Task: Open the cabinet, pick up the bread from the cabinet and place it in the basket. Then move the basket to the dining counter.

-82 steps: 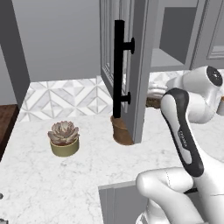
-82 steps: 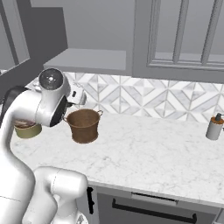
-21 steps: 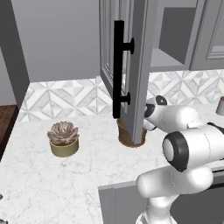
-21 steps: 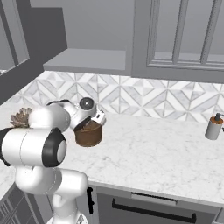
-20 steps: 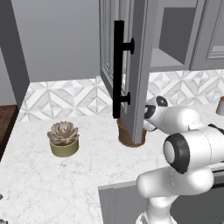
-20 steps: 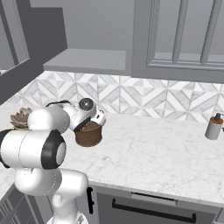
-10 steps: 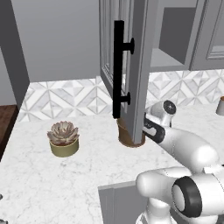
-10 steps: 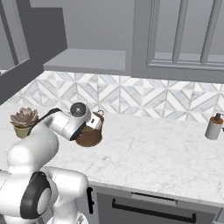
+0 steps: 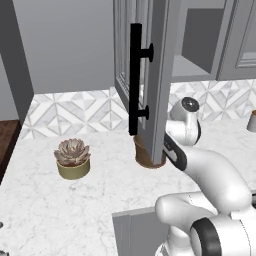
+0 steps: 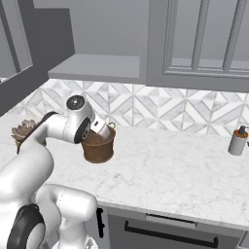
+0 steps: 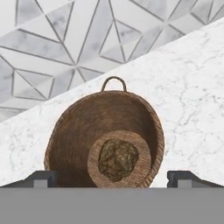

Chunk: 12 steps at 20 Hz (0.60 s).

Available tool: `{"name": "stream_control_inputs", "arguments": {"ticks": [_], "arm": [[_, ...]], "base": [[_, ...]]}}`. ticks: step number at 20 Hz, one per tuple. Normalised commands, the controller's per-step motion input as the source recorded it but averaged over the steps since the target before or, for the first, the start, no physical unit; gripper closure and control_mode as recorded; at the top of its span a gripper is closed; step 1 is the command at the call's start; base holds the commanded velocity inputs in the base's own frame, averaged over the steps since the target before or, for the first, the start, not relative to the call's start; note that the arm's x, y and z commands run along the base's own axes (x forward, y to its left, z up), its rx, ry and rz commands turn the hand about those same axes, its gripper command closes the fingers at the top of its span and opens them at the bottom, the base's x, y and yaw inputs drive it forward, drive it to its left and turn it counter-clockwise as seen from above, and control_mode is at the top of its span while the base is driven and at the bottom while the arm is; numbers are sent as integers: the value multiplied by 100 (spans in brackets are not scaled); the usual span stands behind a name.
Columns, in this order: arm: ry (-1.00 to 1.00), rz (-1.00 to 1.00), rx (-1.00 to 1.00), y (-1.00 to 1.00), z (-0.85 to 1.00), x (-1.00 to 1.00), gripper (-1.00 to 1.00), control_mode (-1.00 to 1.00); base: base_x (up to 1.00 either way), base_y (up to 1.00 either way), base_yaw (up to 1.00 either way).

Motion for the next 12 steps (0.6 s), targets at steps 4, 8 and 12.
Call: {"name": "stream_control_inputs", "arguments": {"ticks": [4,8,12], "arm": [[15,-12,-5,-13,-40,-46,-100,-100],[4,-8,-3,0,-55,-4,-100,-100],[4,0,0,0,-2,18,-100,-100]], "base": [[0,0,0],[0,0,0],[0,0,0]]}}
